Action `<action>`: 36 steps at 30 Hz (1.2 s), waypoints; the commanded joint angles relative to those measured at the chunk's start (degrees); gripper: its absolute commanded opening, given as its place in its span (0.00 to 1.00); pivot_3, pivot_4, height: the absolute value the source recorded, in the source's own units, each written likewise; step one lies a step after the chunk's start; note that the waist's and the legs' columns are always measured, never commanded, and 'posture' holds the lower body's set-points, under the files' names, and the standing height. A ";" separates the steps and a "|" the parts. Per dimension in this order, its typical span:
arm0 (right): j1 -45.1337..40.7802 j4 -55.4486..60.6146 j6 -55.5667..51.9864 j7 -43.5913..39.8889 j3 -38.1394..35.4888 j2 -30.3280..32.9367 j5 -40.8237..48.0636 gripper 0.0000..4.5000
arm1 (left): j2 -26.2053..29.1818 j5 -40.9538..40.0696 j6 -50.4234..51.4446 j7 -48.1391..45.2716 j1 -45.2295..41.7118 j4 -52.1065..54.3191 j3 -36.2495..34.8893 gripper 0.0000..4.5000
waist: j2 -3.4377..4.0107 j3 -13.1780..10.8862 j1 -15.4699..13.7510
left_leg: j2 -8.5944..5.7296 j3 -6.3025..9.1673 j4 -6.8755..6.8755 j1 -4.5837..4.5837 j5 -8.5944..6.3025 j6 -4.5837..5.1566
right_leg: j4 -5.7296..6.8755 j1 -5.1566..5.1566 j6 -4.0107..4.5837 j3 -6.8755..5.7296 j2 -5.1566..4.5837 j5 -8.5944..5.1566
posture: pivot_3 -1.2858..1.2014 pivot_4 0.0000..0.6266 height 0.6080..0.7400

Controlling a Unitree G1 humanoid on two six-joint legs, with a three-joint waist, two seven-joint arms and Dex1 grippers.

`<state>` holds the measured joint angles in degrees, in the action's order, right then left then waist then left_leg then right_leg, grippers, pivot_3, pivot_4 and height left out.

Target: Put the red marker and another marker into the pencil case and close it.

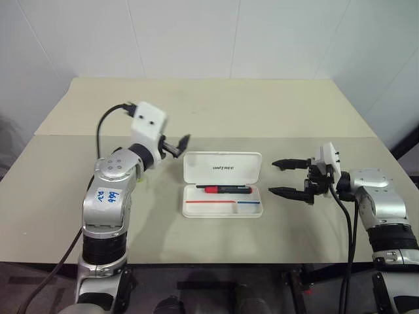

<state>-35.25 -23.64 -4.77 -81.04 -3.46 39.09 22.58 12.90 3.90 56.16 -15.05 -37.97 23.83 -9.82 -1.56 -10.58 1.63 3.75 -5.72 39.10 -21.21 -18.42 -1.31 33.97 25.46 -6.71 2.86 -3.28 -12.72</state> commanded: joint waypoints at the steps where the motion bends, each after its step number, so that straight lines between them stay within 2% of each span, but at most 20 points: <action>1: -1.28 -0.40 1.22 -1.06 -0.67 0.51 0.17 1.00 | -2.62 1.02 -0.26 7.44 -0.70 0.53 -3.87 0.99 | 0.00 0.00 -0.03 | 0.00 0.00 0.00 -0.01 0.00 0.00 | 0.00 -0.01 -0.01 0.00 0.00 0.01 | 0.52 0.24 1.00; 6: -1.00 0.20 1.04 -1.05 -0.75 0.51 0.23 1.00 | -7.02 0.75 -3.41 16.36 2.50 -3.92 -10.39 0.99 | 0.00 0.00 -0.06 | -0.01 -0.02 -0.02 -0.02 0.00 -0.01 | -0.07 -0.03 -0.05 0.00 -0.02 0.03 | 0.52 0.24 1.00; 8: -0.97 0.26 1.00 -1.05 -0.80 0.59 0.20 1.00 | -7.69 -0.94 -4.39 17.58 3.35 -6.75 -13.29 0.99 | -0.01 0.00 -0.05 | -0.01 -0.02 -0.02 -0.01 0.00 -0.01 | -0.07 -0.03 -0.06 -0.01 -0.02 0.04 | 0.52 0.24 1.00; 13: -0.73 0.74 0.82 -0.96 -0.93 0.67 0.31 1.00 | -7.03 -4.23 -7.19 16.34 5.32 -13.71 -14.78 0.99 | -0.01 0.00 -0.01 | 0.00 -0.02 -0.01 0.00 0.01 -0.04 | -0.10 -0.03 -0.06 -0.03 -0.02 0.04 | 0.52 0.24 1.00; 22: -0.25 0.98 0.64 -1.16 -1.26 0.96 0.64 1.00 | -3.46 -9.08 -5.64 14.55 3.92 -25.39 -14.98 0.99 | -0.02 0.01 -0.03 | -0.01 -0.02 -0.03 -0.03 0.01 -0.05 | -0.10 -0.03 -0.06 -0.06 -0.02 0.05 | 0.52 0.24 1.00; 30: -0.21 0.79 0.88 -1.00 -1.32 0.90 0.53 1.00 | 2.31 -10.09 -4.74 11.18 0.71 -33.99 -11.05 0.99 | -0.01 0.01 -0.03 | -0.02 0.03 -0.03 0.14 0.15 -0.20 | -0.08 -0.05 0.03 -0.10 -0.02 0.11 | 0.52 0.24 1.00; 33: 0.04 1.10 0.83 -0.87 -1.34 0.91 0.54 1.00 | 3.67 -9.79 -5.68 10.87 0.10 -35.42 -9.71 0.86 | -0.01 0.01 -0.02 | -0.02 0.07 -0.03 0.14 0.28 -0.23 | -0.06 -0.06 0.09 -0.12 -0.02 0.23 | 0.52 0.24 1.00; 36: 0.39 1.56 0.69 -0.61 -1.47 0.96 0.61 1.00 | 4.22 -9.94 -6.45 10.84 -0.21 -36.67 -9.16 0.65 | -0.02 0.02 -0.03 | -0.02 0.08 -0.03 0.14 0.32 -0.23 | -0.09 -0.09 0.10 -0.13 -0.02 0.30 | 0.52 0.24 1.00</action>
<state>-34.84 -24.21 -4.28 -81.56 -3.40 39.17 22.08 16.65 -5.41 49.85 -3.81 -37.87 -11.89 -19.77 -1.59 -10.56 1.60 3.73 -5.64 39.07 -21.08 -18.09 -1.54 33.87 25.37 -6.62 2.73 -3.30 -12.42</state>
